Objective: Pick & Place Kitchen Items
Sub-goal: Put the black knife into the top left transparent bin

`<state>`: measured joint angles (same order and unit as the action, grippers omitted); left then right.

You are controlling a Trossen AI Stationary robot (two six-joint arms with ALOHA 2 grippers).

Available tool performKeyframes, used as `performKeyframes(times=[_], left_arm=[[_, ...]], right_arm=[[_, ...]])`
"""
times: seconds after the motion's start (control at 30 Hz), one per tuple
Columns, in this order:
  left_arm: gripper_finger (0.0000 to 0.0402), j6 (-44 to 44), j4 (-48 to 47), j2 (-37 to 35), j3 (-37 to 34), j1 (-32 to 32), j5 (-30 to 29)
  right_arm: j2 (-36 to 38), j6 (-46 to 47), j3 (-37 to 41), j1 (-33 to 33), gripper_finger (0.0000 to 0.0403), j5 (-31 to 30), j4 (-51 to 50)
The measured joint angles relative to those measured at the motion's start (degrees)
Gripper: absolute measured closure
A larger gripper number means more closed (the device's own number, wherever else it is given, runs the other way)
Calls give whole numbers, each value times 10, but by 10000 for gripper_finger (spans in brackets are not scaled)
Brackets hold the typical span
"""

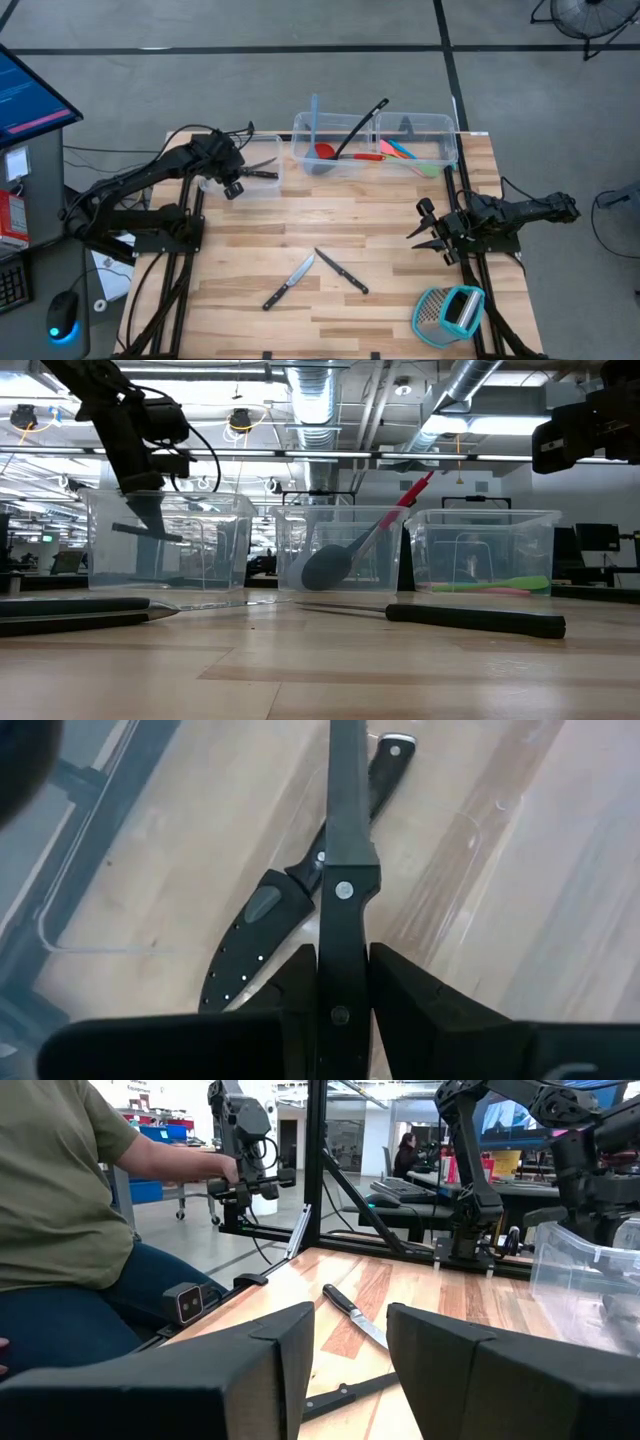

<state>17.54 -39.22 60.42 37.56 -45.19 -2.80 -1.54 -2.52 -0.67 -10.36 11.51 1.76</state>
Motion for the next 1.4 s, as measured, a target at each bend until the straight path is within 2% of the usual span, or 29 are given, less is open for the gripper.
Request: performKeyframes(times=[0.3, 0.5, 0.6, 0.73, 0.83, 0.97, 1.17, 1.4], left_arm=[[310, 2, 8, -14, 0, 0, -26], [251, -12, 7, -77, 31, 3, -24], [215, -53, 6, -118, 56, 15, 26], [178, -139, 14, -174, 80, 50, 148], [167, -207, 29, -205, 80, 108, 205], [166, -262, 35, -216, 80, 221, 207], [176, -303, 81, -158, 80, 400, 116], [186, -432, 86, -9, 79, 537, -2]], right_arm=[[0, 0, 0, 0, 278, 0, 0], [0, 0, 0, 0, 278, 0, 0], [0, 0, 0, 0, 278, 0, 0], [0, 0, 0, 0, 278, 0, 0], [0, 0, 0, 0, 278, 0, 0], [0, 0, 0, 0, 278, 0, 0], [0, 0, 0, 0, 278, 0, 0], [0, 0, 0, 0, 278, 0, 0]])
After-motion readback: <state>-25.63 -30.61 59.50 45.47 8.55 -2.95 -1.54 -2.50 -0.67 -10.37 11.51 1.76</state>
